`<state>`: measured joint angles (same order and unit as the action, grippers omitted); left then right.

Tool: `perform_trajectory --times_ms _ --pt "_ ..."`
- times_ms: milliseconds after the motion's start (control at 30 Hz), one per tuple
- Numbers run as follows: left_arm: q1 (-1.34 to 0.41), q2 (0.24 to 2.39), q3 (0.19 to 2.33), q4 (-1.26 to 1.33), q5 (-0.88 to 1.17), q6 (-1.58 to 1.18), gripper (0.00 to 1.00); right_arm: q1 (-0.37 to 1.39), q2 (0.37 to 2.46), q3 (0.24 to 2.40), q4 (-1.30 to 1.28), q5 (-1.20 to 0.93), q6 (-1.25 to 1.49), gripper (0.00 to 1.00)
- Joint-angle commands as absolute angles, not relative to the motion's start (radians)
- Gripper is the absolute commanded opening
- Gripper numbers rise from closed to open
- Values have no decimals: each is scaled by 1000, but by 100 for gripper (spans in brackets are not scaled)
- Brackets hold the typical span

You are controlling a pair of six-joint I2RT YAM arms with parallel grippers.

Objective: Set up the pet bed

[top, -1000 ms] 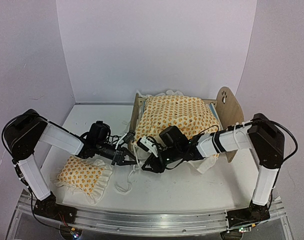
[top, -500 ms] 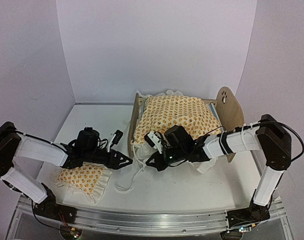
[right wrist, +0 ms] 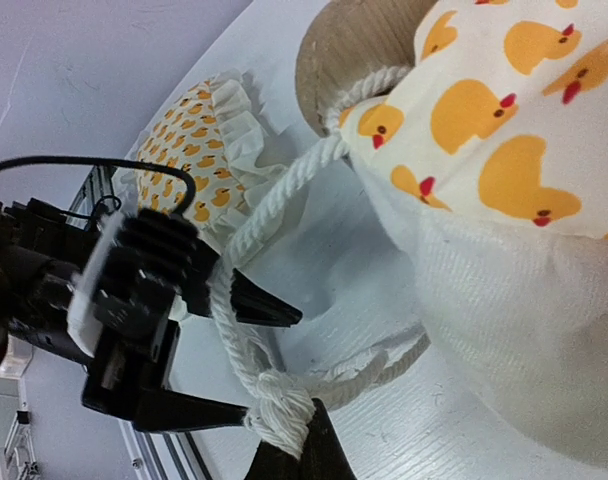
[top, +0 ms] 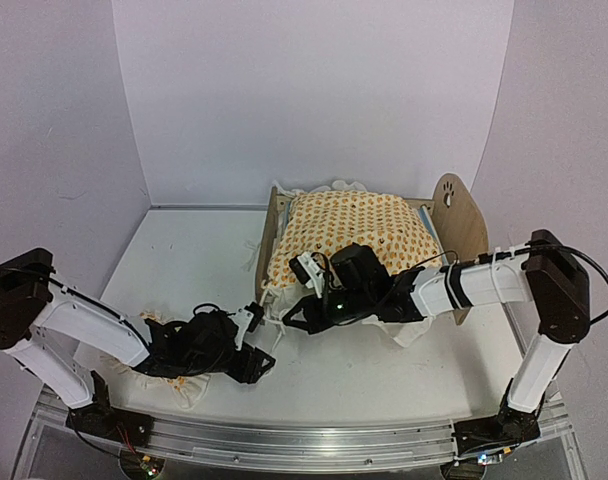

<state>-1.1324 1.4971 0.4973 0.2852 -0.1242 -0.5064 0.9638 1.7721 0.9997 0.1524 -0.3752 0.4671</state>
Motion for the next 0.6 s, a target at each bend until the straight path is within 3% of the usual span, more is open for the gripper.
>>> perform_trajectory --times_ms 0,100,233,367,433,567 --pt "-1224 1527 533 258 -300 -503 64 979 1694 1049 226 -407 513 0" --pt "-1243 1552 527 229 -334 -507 61 979 1694 1057 228 -403 513 0" --pt "-1255 1569 526 152 -390 -581 46 980 1699 1110 227 -403 503 0" --pt "-1276 1544 511 70 -458 -667 15 980 1689 1165 229 -322 512 0" --pt "-1286 1508 493 70 -478 -694 4 978 1700 1212 233 -290 512 0" --pt "-1291 1492 488 65 -457 -692 0 978 1740 1313 233 -294 495 0"
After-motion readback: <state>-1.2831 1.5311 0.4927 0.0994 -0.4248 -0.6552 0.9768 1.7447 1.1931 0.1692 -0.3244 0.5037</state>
